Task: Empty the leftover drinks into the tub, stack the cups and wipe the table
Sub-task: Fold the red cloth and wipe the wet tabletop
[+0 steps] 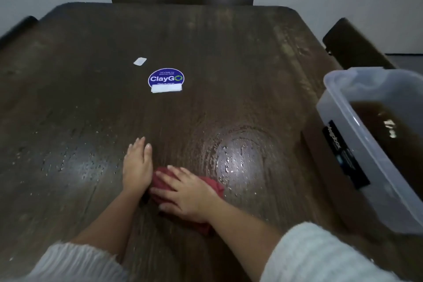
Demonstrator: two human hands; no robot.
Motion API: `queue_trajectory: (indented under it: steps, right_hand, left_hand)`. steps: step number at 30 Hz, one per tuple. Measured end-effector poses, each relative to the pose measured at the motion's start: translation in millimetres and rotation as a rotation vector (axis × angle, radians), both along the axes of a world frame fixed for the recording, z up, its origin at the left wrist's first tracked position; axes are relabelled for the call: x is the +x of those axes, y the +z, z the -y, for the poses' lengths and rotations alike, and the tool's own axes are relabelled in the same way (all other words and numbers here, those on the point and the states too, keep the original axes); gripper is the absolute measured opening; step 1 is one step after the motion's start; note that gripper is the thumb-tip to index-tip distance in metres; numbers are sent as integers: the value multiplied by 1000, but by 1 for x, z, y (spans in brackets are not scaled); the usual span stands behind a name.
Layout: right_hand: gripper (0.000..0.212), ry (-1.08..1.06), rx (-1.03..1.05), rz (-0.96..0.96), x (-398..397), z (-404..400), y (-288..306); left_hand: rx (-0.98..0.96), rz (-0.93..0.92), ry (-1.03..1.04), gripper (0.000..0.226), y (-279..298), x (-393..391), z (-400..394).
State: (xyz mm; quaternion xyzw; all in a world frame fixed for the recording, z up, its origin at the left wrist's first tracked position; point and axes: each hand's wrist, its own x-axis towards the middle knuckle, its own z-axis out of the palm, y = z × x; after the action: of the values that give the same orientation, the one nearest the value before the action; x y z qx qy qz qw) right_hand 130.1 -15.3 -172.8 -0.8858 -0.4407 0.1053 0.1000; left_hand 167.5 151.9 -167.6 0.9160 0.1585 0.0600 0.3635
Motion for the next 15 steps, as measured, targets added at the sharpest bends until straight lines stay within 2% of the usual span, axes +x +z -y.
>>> queue_trajectory:
  steps: [1,3,5,10,13,15]
  right_hand:
    - [49,0,-1,18,-14,11,-3]
    - [54,-133,-39,16,-34,43,0]
    - [62,-403,-50,61,-47,84,8]
    - [54,-1051,-120,32,-87,185,12]
    - [55,-1340,-78,19,-135,188,9]
    - [56,-1350,-88,-12,-160,158,10]
  left_hand:
    - [62,-24,3,45,-3,-14,1]
    - [158,-67,-17,46,-3,-47,15]
    - [205,-77,-95,47,0,-83,40]
    - [362,-112,-322,52,-2,-150,99]
    - [389,-158,-303,53,-5,-186,115]
    - [353,-162,-258,53,-3,-202,115]
